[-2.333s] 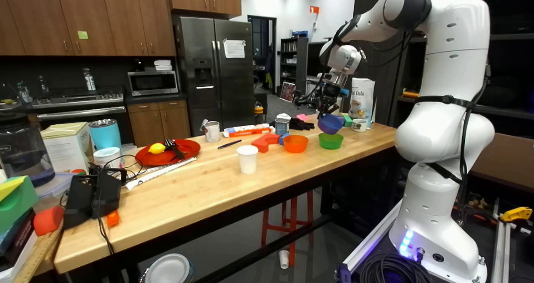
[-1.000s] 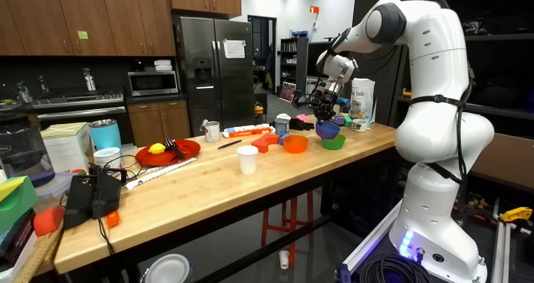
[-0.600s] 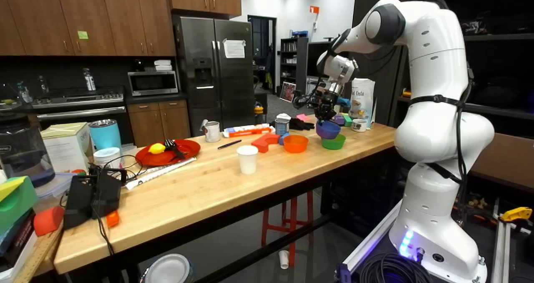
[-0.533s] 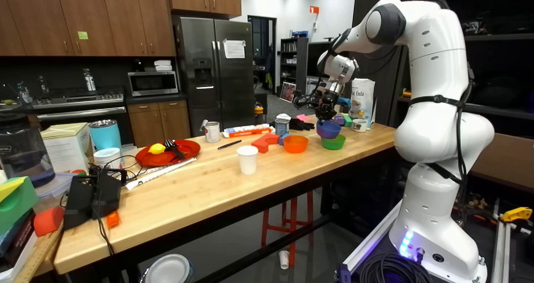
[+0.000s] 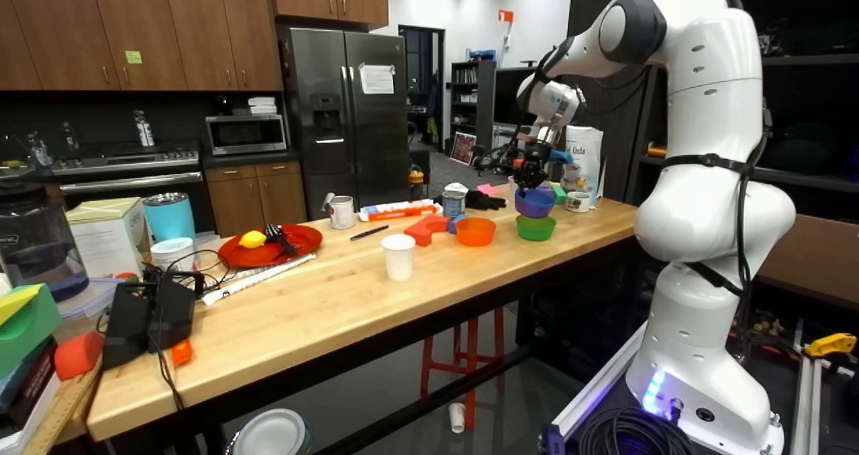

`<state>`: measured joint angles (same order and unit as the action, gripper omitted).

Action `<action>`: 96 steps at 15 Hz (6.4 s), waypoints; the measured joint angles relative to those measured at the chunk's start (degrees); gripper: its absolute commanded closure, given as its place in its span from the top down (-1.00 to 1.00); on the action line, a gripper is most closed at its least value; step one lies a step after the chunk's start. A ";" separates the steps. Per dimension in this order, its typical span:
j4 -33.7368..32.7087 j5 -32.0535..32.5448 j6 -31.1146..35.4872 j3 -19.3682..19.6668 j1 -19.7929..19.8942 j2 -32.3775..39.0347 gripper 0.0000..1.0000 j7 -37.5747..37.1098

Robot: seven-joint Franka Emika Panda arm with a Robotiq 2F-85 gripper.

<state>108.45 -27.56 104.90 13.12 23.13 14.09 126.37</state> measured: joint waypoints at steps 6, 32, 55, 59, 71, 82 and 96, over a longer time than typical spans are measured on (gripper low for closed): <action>2.55 0.15 0.01 0.14 -0.02 -0.30 -0.96 -4.54; 4.90 0.79 6.77 1.57 -0.01 -0.84 -0.43 -21.84; 4.84 2.70 6.75 1.57 -0.01 -0.84 -0.43 -25.88; 4.84 2.70 6.75 1.57 -0.01 -0.84 -0.98 -25.97; 4.85 1.80 6.44 1.57 0.25 -0.82 -0.97 -25.79; 4.82 1.79 5.85 1.41 0.20 -0.60 -0.28 -25.82; 4.08 2.17 5.88 1.41 0.19 -0.74 -0.16 -25.96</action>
<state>112.54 -25.39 110.78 14.52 23.33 13.34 100.41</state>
